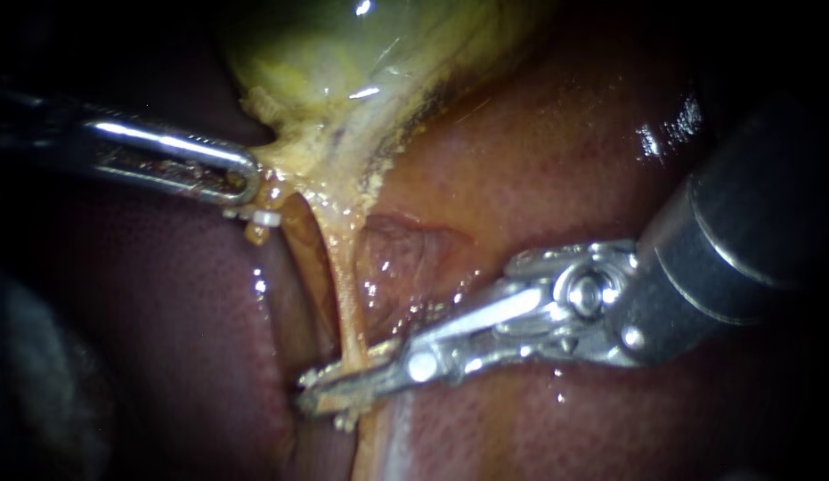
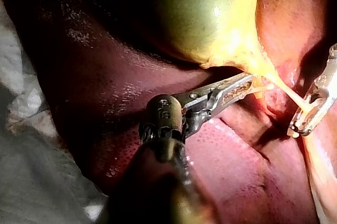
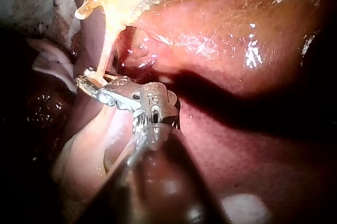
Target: Going back first clip right tube
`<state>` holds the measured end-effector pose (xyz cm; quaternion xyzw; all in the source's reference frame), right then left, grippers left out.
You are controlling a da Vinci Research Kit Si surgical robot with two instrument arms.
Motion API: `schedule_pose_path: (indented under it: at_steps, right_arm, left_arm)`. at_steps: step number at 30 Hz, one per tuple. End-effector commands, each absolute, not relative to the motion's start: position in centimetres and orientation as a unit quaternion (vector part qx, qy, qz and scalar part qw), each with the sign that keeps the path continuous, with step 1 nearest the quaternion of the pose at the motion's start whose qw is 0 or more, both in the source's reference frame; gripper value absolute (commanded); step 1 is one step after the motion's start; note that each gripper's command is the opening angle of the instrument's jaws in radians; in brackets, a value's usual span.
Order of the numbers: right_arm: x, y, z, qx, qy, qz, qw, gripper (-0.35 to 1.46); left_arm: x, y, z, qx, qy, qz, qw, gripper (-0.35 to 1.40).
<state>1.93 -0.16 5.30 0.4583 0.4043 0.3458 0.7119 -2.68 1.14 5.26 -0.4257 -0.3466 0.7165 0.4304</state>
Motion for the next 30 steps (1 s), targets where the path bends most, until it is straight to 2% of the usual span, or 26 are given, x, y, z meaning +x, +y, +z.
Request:
schedule_pose_path:
  at_steps: [1,4,5,8,9,12,15,21,30]
  right_arm:
    - [1.93,-0.16,5.31,0.458,0.404,0.346,0.712,-0.35]
    - [1.93,-0.16,5.34,0.461,0.411,0.345,0.707,-0.35]
    - [1.93,-0.16,5.36,0.461,0.418,0.343,0.704,-0.30]
    - [1.98,-0.15,5.41,0.436,0.459,0.298,0.714,0.14]
    - [2.00,-0.15,5.42,0.431,0.464,0.293,0.716,0.24]
    - [2.05,-0.15,5.46,0.419,0.474,0.279,0.722,0.40]
    - [2.07,-0.20,5.56,0.394,0.492,0.254,0.734,0.45]
    - [2.03,-0.17,5.77,0.332,0.519,0.244,0.749,0.50]
    - [1.78,-0.09,5.86,0.300,0.536,0.214,0.759,0.50]
  left_arm:
    - [-2.68,1.14,5.26,-0.426,-0.347,0.717,0.430,-0.35]
    - [-2.68,1.14,5.26,-0.426,-0.347,0.717,0.430,-0.35]
    - [-2.68,1.14,5.26,-0.426,-0.347,0.717,0.430,-0.35]
    - [-2.68,1.14,5.27,-0.426,-0.347,0.717,0.430,-0.35]
    - [-2.68,1.14,5.27,-0.426,-0.347,0.717,0.430,-0.35]
    - [-2.68,1.14,5.27,-0.426,-0.347,0.717,0.430,-0.35]
    - [-2.68,1.14,5.27,-0.426,-0.347,0.717,0.430,-0.35]
    - [-2.68,1.14,5.28,-0.426,-0.346,0.717,0.430,-0.35]
    - [-2.68,1.13,5.28,-0.426,-0.346,0.717,0.430,-0.35]
